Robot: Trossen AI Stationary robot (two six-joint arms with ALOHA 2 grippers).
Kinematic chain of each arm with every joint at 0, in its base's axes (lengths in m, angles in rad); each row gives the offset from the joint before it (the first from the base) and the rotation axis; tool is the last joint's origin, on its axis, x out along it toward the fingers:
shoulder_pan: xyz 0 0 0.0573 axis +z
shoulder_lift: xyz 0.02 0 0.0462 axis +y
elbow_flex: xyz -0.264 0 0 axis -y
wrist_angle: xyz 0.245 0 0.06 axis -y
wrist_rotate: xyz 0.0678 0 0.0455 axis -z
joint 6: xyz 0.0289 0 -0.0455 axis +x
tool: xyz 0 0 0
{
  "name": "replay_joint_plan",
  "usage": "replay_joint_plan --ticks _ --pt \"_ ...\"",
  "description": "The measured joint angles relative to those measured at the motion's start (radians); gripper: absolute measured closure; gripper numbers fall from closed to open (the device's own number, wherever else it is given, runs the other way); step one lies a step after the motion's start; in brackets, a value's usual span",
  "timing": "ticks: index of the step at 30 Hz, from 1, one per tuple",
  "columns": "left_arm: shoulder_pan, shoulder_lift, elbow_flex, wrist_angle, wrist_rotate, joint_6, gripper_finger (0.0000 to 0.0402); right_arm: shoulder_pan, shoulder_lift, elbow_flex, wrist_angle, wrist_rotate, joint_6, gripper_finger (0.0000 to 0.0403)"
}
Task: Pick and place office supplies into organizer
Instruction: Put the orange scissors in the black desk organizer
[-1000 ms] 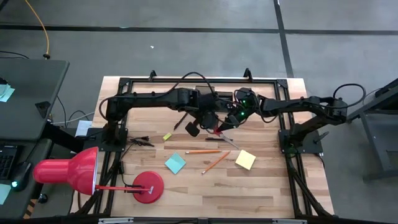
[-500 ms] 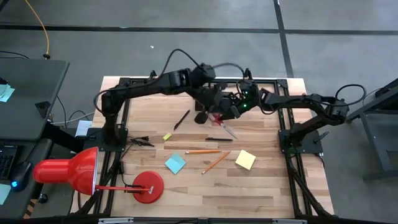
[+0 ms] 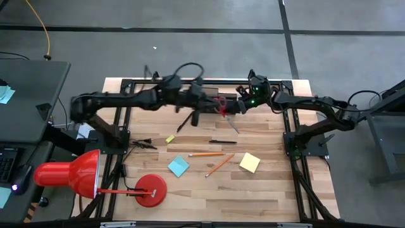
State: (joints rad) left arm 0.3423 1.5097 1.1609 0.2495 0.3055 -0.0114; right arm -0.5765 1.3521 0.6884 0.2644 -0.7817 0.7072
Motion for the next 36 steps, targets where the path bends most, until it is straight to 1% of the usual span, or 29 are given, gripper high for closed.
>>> replay_joint_plan --ticks 4,6,10,15,16,18,21,23,26,36 --pt "-0.002 -0.099 -0.135 0.004 -0.092 -0.031 0.0395 -0.001 0.002 0.000 0.051 0.067 -0.017 0.0398" --pt "-0.002 -0.143 -0.202 0.024 -0.121 -0.073 0.0395 0.004 0.005 0.000 0.085 0.128 -0.049 0.0398" --pt "-0.002 -0.201 -0.343 0.209 -0.165 -0.156 0.0395 0.008 0.013 0.013 0.121 0.276 -0.112 0.0398" --pt "0.004 -0.220 -0.524 0.534 -0.180 -0.302 0.0395 0.006 0.072 0.092 0.122 0.375 -0.192 0.0398" --pt "0.005 -0.221 -0.551 0.579 -0.179 -0.323 0.0395 0.007 0.093 0.116 0.124 0.392 -0.212 0.0398" --pt "0.005 -0.220 -0.591 0.616 -0.178 -0.361 0.0395 0.007 0.133 0.153 0.121 0.429 -0.261 0.0398" --pt "0.005 -0.222 -0.611 0.635 -0.171 -0.387 0.0395 -0.001 0.184 0.207 0.123 0.505 -0.318 0.0398" --pt "0.006 -0.223 -0.613 0.636 -0.146 -0.389 0.0395 -0.008 0.214 0.234 0.126 0.557 -0.352 0.0398" --pt "0.004 -0.223 -0.612 0.645 -0.138 -0.390 0.0395 -0.006 0.250 0.270 0.153 0.596 -0.394 0.0398" --pt "0.005 -0.229 -0.611 0.649 -0.103 -0.400 0.0395 -0.012 0.403 0.383 0.238 0.612 -0.467 0.0398"
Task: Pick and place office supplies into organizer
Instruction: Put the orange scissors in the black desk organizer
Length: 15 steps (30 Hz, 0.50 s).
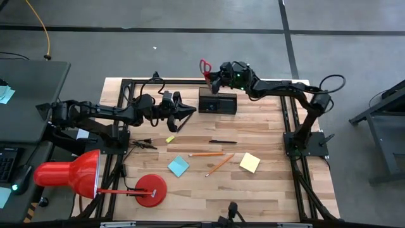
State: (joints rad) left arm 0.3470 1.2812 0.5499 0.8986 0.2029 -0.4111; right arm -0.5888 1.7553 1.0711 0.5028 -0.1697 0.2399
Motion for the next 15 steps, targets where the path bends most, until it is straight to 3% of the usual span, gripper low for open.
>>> replay_joint_plan --ticks 11,15 --pt "0.000 0.000 0.000 0.001 0.017 -0.023 0.0395 0.009 0.066 0.015 0.048 -0.008 -0.151 0.0398" --pt "0.000 0.001 0.000 0.005 0.034 -0.038 0.0395 0.005 0.066 0.015 0.058 -0.077 -0.111 0.0398"
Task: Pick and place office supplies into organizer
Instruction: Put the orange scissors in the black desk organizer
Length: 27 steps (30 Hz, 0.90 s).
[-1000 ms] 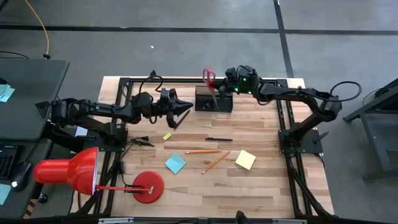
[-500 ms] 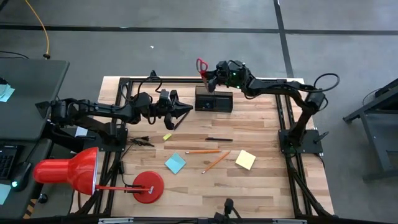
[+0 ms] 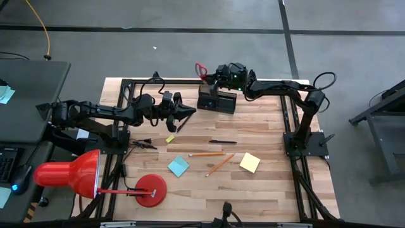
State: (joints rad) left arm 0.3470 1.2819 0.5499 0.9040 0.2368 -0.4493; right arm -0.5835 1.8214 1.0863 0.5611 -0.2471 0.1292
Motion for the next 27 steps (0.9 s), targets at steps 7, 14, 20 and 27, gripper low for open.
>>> replay_joint_plan --ticks 7,14,20,27 --pt "0.000 0.000 0.000 0.003 0.016 0.005 0.0395 0.019 -0.001 -0.001 0.104 0.021 -0.020 0.0398" --pt "0.000 0.000 0.000 0.000 0.017 0.006 0.0395 0.000 -0.001 -0.001 0.047 0.138 -0.104 0.0398" --pt "0.000 0.000 0.000 -0.015 0.021 0.003 0.0395 -0.031 0.030 -0.003 0.022 0.117 -0.117 0.0398" --pt "0.000 0.000 0.000 -0.017 0.026 -0.004 0.0395 -0.016 0.117 -0.005 0.092 0.065 -0.082 0.0398"
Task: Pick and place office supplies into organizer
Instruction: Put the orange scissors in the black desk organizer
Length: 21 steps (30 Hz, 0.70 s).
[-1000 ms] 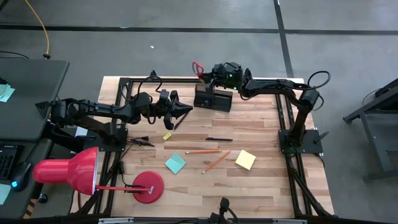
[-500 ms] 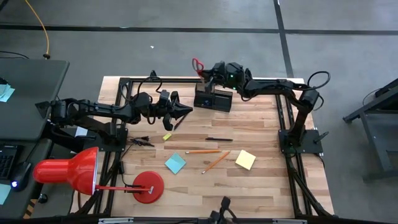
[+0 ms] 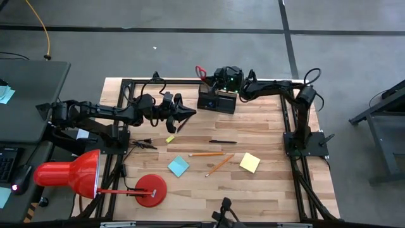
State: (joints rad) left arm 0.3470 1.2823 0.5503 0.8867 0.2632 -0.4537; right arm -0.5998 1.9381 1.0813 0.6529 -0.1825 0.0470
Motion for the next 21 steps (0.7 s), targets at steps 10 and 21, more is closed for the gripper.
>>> replay_joint_plan --ticks 10,21 --pt "0.000 0.000 0.000 0.000 0.007 -0.004 0.0395 0.022 0.013 -0.001 -0.020 0.010 -0.008 0.0398" --pt "0.000 0.000 0.000 0.000 0.011 -0.005 0.0395 0.023 0.012 -0.078 -0.012 0.009 -0.039 0.0398"
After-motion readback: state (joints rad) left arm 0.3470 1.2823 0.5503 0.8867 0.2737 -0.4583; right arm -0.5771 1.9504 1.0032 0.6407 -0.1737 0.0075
